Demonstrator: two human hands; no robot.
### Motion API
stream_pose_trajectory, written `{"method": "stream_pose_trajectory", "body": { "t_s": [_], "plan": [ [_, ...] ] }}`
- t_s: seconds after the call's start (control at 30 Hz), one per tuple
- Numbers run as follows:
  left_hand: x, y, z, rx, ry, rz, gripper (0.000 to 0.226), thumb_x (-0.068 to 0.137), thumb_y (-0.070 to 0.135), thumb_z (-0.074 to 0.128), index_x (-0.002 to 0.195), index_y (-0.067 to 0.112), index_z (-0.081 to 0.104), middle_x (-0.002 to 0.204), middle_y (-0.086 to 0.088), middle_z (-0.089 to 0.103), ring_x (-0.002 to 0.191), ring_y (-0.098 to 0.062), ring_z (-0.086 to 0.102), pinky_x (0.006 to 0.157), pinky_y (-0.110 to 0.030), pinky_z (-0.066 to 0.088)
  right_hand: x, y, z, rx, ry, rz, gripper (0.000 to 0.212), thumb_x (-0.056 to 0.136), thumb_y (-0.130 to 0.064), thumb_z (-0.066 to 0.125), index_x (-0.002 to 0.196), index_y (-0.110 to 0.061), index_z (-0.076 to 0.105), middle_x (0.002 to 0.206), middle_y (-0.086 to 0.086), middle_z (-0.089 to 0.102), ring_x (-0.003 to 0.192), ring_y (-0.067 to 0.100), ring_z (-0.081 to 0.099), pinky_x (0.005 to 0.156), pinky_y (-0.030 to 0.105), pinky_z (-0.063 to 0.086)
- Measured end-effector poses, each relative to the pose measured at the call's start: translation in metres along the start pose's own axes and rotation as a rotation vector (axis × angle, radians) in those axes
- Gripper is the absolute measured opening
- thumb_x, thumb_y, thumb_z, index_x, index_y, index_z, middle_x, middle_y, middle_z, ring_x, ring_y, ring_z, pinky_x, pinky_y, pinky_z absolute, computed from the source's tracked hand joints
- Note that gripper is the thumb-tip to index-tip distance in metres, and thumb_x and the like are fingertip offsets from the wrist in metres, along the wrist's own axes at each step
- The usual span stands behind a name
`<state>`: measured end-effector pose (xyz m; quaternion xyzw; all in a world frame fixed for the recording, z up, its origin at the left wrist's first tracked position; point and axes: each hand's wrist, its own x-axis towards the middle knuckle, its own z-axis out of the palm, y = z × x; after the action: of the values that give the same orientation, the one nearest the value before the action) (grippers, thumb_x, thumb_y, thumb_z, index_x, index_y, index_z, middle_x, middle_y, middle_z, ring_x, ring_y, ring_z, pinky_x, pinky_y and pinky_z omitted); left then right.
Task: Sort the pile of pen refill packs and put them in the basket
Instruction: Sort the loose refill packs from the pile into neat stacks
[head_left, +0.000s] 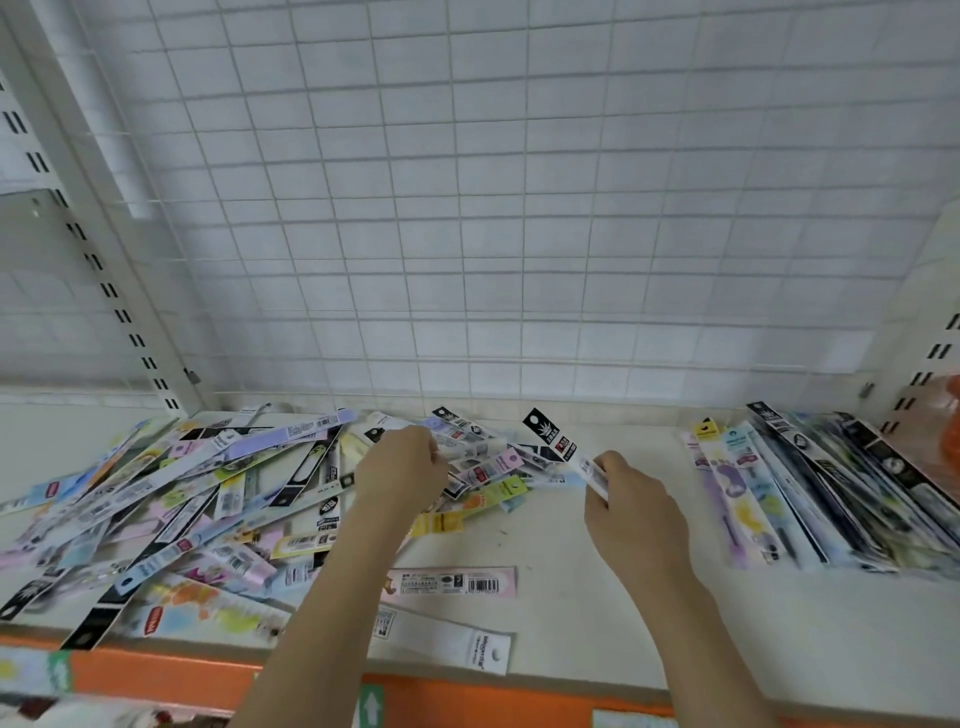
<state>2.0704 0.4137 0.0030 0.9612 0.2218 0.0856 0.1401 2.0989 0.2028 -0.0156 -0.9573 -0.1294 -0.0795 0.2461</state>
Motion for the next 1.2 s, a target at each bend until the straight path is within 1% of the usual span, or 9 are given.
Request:
{"method": "stream_pose_trajectory", "body": {
  "t_s": [0.17, 0.33, 0.47, 0.7, 0.8, 0.9, 0.97, 1.07, 1.2],
  "plan": [
    [-0.011, -0.013, -0.013, -0.269, 0.113, -0.062, 0.017, 0.084, 0.011, 0.043, 0.073, 0.011, 0.057, 0.064, -0.006, 0.056, 0.055, -0.018, 0.043, 0.052, -0.025, 0.035, 0.007, -0.007, -0.001, -0.02, -0.03, -0.038, 0.013, 0.094, -0.018, 0.042, 0.104, -0.016, 0.05, 0.07, -0.006, 0.041, 0.069, 0.021, 0.044, 0.045, 0.024, 0.024],
    [-0.022, -0.033, -0.026, -0.318, 0.187, -0.125, 0.027, 0.089, 0.04, 0.052, 0.081, 0.015, 0.055, 0.067, 0.003, 0.054, 0.069, -0.018, 0.051, 0.053, -0.024, 0.033, 0.025, -0.034, 0.005, -0.049, -0.12, -0.096, 0.013, 0.094, -0.022, 0.044, 0.101, -0.015, 0.053, 0.085, 0.002, 0.056, 0.073, 0.024, 0.05, 0.059, 0.028, 0.037],
    [-0.027, -0.068, -0.033, -0.373, 0.292, -0.196, 0.018, 0.087, 0.021, 0.06, 0.08, 0.008, 0.05, 0.061, 0.002, 0.048, 0.057, -0.015, 0.045, 0.048, -0.023, 0.03, 0.048, -0.061, 0.016, -0.101, -0.184, -0.12, 0.013, 0.095, -0.024, 0.044, 0.087, -0.014, 0.046, 0.077, 0.002, 0.049, 0.073, 0.025, 0.048, 0.06, 0.026, 0.035],
    [-0.038, -0.118, -0.052, -0.485, 0.361, -0.241, 0.035, 0.09, 0.008, 0.054, 0.121, 0.012, 0.038, 0.073, -0.012, 0.058, 0.072, -0.039, 0.063, 0.063, -0.047, 0.051, 0.09, -0.083, 0.048, -0.168, -0.253, -0.127, 0.033, 0.09, -0.038, 0.055, 0.108, -0.011, 0.061, 0.111, 0.009, 0.059, 0.098, 0.027, 0.059, 0.071, 0.027, 0.04],
    [-0.035, -0.128, -0.054, -0.453, 0.341, -0.256, 0.037, 0.092, 0.011, 0.052, 0.128, 0.012, 0.043, 0.08, -0.012, 0.063, 0.076, -0.033, 0.063, 0.062, -0.04, 0.049, 0.099, -0.087, 0.053, -0.229, -0.356, -0.117, 0.045, 0.088, -0.048, 0.054, 0.109, -0.008, 0.058, 0.116, 0.009, 0.051, 0.095, 0.025, 0.056, 0.072, 0.027, 0.04],
    [-0.03, -0.131, -0.052, -0.395, 0.316, -0.202, 0.015, 0.092, 0.013, 0.049, 0.105, 0.006, 0.055, 0.075, -0.012, 0.062, 0.074, -0.032, 0.061, 0.055, -0.031, 0.04, 0.103, -0.088, 0.053, -0.261, -0.405, -0.143, 0.039, 0.086, -0.049, 0.057, 0.091, -0.01, 0.054, 0.096, 0.006, 0.05, 0.081, 0.022, 0.051, 0.061, 0.025, 0.037],
    [-0.025, -0.129, -0.049, -0.385, 0.319, -0.185, 0.009, 0.092, 0.011, 0.047, 0.085, 0.006, 0.045, 0.063, -0.008, 0.053, 0.066, -0.032, 0.056, 0.05, -0.028, 0.032, 0.102, -0.088, 0.051, -0.268, -0.434, -0.163, 0.035, 0.082, -0.046, 0.063, 0.083, -0.012, 0.052, 0.078, 0.0, 0.047, 0.076, 0.021, 0.052, 0.051, 0.023, 0.032],
    [-0.014, -0.123, -0.039, -0.442, 0.298, -0.177, 0.006, 0.094, 0.013, 0.041, 0.09, 0.01, 0.039, 0.071, -0.019, 0.061, 0.068, -0.037, 0.061, 0.054, -0.033, 0.042, 0.098, -0.085, 0.049, -0.254, -0.421, -0.169, 0.022, 0.084, -0.036, 0.062, 0.085, -0.014, 0.057, 0.071, -0.004, 0.049, 0.073, 0.02, 0.055, 0.052, 0.022, 0.035],
    [-0.003, -0.11, -0.031, -0.492, 0.215, -0.159, 0.005, 0.094, 0.013, 0.037, 0.092, 0.009, 0.039, 0.074, -0.025, 0.063, 0.063, -0.04, 0.062, 0.059, -0.045, 0.049, 0.091, -0.079, 0.043, -0.293, -0.281, -0.192, 0.015, 0.092, -0.023, 0.047, 0.094, -0.013, 0.058, 0.086, 0.003, 0.057, 0.074, 0.022, 0.051, 0.062, 0.025, 0.038]
  ]
}}
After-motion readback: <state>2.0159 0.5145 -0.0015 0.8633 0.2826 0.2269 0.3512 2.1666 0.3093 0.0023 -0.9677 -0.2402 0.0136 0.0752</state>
